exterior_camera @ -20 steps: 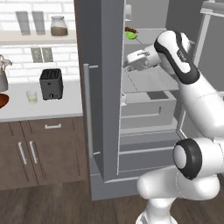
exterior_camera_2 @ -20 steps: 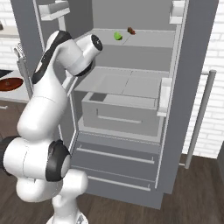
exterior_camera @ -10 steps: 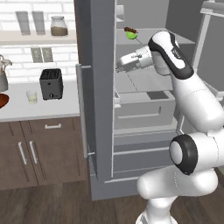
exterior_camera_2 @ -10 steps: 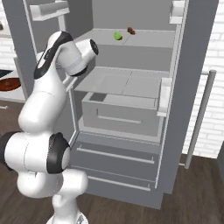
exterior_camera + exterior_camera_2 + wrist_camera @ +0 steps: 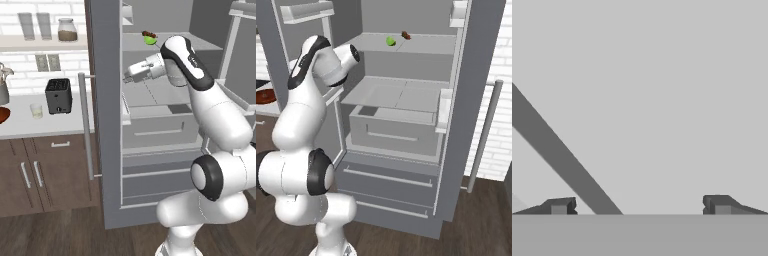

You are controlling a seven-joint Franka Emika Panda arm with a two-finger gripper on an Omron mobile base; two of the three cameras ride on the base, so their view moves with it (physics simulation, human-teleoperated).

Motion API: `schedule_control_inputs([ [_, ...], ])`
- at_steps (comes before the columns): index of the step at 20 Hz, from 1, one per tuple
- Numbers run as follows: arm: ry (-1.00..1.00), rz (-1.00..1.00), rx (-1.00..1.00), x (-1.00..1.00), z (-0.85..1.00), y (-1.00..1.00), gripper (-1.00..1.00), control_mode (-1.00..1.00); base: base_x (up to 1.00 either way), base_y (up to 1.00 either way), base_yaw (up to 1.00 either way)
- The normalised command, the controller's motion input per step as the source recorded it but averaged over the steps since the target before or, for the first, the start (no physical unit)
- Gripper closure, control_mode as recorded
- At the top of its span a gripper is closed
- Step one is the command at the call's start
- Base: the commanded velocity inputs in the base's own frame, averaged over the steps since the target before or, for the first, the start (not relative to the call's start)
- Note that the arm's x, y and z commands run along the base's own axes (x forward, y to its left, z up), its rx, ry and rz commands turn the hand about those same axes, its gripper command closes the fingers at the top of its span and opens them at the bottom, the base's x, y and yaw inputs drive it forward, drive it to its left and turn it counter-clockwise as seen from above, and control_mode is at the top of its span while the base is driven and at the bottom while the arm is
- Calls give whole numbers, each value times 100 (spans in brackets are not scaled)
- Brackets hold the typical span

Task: Grab a lemon wedge from the fridge and one ice cube from the ice bowl, and put them in the glass of lemonade.

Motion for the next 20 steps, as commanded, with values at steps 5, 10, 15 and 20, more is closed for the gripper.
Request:
schedule_control_inputs([
  [5, -2, 0, 0, -3, 7, 0, -100, -100, 0, 0, 0],
  [10, -7, -4, 0, -64, 46, -54, -100, -100, 0, 0, 0],
  [15, -4, -13, 0, -63, 42, -78, -100, -100, 0, 0, 0],
  [20, -2, -32, -12, -61, 11, -91, -100, -100, 0, 0, 0],
])
